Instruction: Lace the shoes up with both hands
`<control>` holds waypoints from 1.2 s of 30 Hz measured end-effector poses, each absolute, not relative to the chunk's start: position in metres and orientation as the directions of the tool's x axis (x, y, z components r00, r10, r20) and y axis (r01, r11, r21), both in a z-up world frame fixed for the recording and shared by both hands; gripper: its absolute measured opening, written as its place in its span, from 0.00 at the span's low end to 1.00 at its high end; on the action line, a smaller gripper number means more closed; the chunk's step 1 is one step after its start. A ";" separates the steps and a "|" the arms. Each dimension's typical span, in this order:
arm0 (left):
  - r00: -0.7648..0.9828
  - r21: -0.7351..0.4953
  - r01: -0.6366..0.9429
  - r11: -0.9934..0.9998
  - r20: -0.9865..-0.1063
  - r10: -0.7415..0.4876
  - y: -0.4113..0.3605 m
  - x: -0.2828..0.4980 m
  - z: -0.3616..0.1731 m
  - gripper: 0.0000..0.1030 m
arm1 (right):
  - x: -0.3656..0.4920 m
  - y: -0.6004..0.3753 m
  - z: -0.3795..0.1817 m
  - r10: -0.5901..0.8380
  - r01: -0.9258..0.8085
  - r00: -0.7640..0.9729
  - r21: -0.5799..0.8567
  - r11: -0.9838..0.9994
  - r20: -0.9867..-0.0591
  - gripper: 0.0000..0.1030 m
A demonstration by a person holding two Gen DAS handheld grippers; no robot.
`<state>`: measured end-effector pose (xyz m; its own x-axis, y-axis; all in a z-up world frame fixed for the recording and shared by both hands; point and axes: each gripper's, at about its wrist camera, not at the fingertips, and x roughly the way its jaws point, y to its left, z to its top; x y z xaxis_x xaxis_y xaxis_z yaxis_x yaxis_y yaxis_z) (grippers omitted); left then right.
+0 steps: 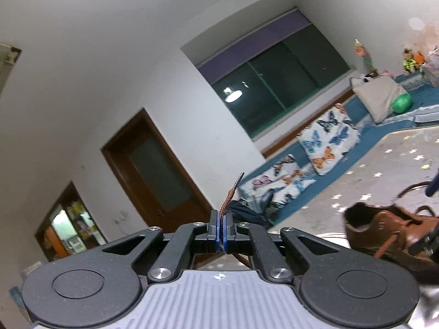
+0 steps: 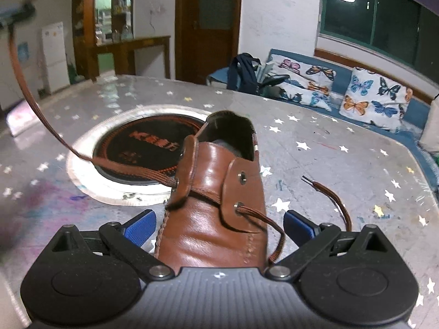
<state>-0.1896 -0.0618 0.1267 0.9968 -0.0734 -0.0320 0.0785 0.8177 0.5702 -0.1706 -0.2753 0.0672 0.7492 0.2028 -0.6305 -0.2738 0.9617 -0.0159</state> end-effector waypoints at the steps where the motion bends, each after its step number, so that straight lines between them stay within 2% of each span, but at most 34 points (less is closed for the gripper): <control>1: 0.995 0.566 0.098 0.818 -0.050 -0.085 -0.067 -0.188 0.124 0.02 | -0.173 -0.281 0.069 0.214 -0.276 0.749 -0.002 0.961 -0.627 0.94; 12: 0.955 0.540 0.289 0.790 -0.223 -0.197 -0.132 -0.181 0.090 0.02 | -0.163 -0.327 0.073 0.267 -0.252 0.770 0.109 0.962 -0.579 0.77; 20: 0.909 0.524 0.403 0.751 -0.323 -0.262 -0.163 -0.176 0.075 0.02 | -0.155 -0.327 0.063 0.292 -0.274 0.776 0.119 0.954 -0.558 0.72; 36: 0.854 0.608 0.514 0.604 -0.428 -0.296 -0.197 -0.138 0.063 0.03 | -0.161 -0.354 0.066 0.264 -0.223 0.820 0.142 0.964 -0.507 0.72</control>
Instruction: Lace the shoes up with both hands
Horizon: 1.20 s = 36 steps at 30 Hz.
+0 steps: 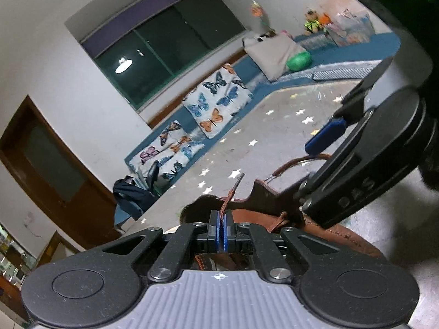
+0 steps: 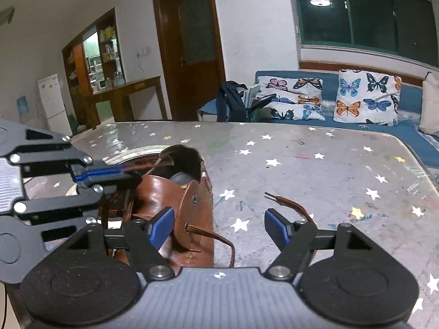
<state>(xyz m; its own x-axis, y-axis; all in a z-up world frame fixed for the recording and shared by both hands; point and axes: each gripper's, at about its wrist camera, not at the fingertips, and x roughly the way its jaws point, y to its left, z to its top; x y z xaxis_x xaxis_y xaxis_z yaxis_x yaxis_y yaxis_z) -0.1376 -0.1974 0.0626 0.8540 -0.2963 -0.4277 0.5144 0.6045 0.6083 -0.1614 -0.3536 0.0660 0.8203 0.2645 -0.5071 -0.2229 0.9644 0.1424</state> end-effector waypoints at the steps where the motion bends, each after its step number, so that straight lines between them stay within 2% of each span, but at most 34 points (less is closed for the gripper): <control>1: 0.850 0.620 0.522 0.586 -0.433 -0.299 -0.199 -0.137 0.062 0.03 | -0.161 -0.355 0.066 0.262 -0.219 0.822 0.144 0.965 -0.506 0.72; 17: 0.787 0.695 0.617 0.370 -0.544 -0.290 -0.222 -0.121 0.044 0.03 | -0.160 -0.374 0.059 0.258 -0.177 0.824 0.204 0.963 -0.505 0.72; 20: 0.759 0.682 0.651 0.332 -0.587 -0.280 -0.224 -0.117 0.042 0.02 | -0.159 -0.374 0.058 0.263 -0.180 0.822 0.209 0.961 -0.504 0.72; 27: 0.759 0.679 0.651 0.340 -0.583 -0.290 -0.223 -0.113 0.038 0.02 | -0.159 -0.375 0.057 0.269 -0.182 0.821 0.217 0.959 -0.503 0.72; 36: 0.763 0.722 0.643 0.256 -0.576 -0.294 -0.223 -0.118 0.033 0.02 | -0.159 -0.375 0.057 0.277 -0.190 0.821 0.218 0.957 -0.500 0.72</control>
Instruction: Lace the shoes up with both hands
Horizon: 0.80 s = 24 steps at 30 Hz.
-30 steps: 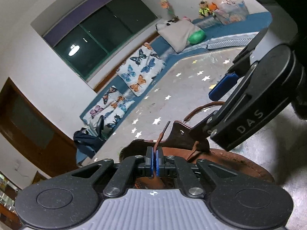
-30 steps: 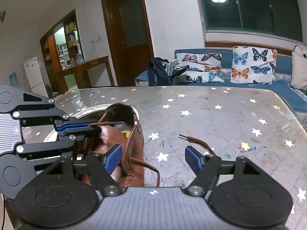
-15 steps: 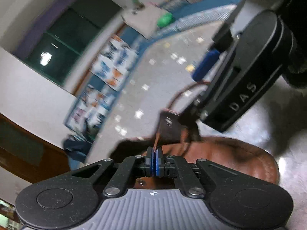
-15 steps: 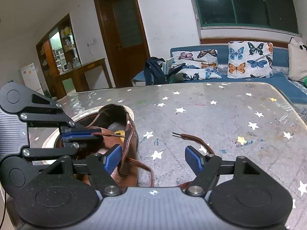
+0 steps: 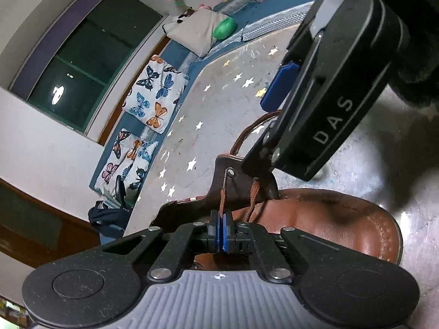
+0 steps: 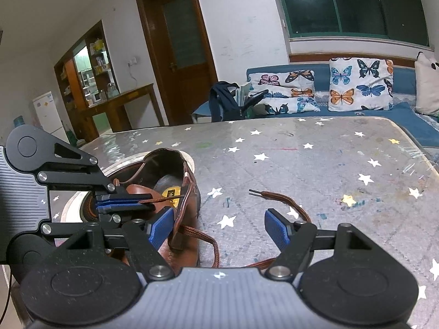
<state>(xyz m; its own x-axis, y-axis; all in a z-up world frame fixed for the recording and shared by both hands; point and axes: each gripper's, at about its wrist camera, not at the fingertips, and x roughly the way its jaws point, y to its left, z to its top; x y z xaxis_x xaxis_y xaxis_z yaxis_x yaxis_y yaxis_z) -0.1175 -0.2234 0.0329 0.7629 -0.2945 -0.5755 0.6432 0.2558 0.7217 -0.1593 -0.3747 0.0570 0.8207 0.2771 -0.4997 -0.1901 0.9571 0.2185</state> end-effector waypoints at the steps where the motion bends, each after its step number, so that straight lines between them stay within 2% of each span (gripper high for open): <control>1: 0.763 0.726 0.642 0.246 -0.576 -0.293 -0.224 -0.117 0.032 0.02 | -0.160 -0.376 0.057 0.278 -0.190 0.820 0.221 0.957 -0.500 0.72; 24: 0.740 0.741 0.659 0.126 -0.610 -0.284 -0.229 -0.114 0.029 0.03 | -0.160 -0.379 0.056 0.284 -0.190 0.820 0.233 0.954 -0.496 0.72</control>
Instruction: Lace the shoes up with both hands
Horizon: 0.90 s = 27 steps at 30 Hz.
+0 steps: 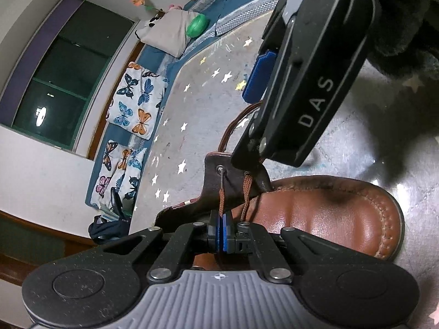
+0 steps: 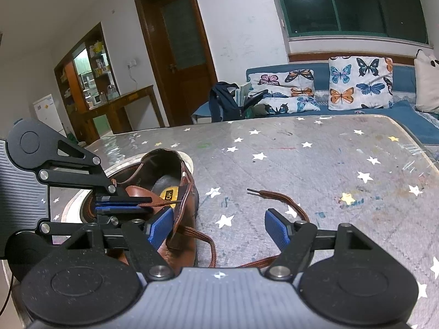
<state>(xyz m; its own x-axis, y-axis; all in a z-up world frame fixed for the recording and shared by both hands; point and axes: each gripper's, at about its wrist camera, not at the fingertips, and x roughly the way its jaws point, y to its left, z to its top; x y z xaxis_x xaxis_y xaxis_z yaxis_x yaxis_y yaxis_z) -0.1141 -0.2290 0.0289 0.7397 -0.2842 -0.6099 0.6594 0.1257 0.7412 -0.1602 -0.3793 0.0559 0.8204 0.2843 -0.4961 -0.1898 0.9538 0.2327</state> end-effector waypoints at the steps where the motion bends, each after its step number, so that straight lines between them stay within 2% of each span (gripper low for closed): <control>1: 0.742 0.743 0.657 0.127 -0.607 -0.284 -0.229 -0.114 0.029 0.03 | -0.160 -0.379 0.056 0.286 -0.192 0.820 0.232 0.954 -0.496 0.72; 5: 0.749 0.742 0.651 0.160 -0.594 -0.293 -0.232 -0.115 0.030 0.03 | -0.160 -0.375 0.060 0.303 -0.220 0.814 0.221 0.950 -0.495 0.72; 11: 0.765 0.728 0.640 0.246 -0.571 -0.298 -0.233 -0.116 0.030 0.03 | -0.161 -0.369 0.072 0.372 -0.306 0.790 0.212 0.928 -0.487 0.46; 13: 0.768 0.718 0.638 0.278 -0.566 -0.300 -0.232 -0.115 0.032 0.03 | -0.159 -0.371 0.077 0.370 -0.326 0.791 0.176 0.929 -0.487 0.42; 18: 0.776 0.696 0.631 0.343 -0.548 -0.314 -0.232 -0.115 0.037 0.03 | -0.149 -0.360 0.079 0.363 -0.426 0.767 0.003 0.905 -0.530 0.30; 23: 0.776 0.678 0.630 0.378 -0.544 -0.319 -0.232 -0.116 0.039 0.04 | -0.148 -0.336 0.073 0.355 -0.545 0.742 -0.203 0.813 -0.568 0.25; 27: 0.772 0.665 0.636 0.392 -0.547 -0.324 -0.233 -0.117 0.041 0.05 | -0.144 -0.324 0.068 0.355 -0.600 0.731 -0.301 0.741 -0.583 0.15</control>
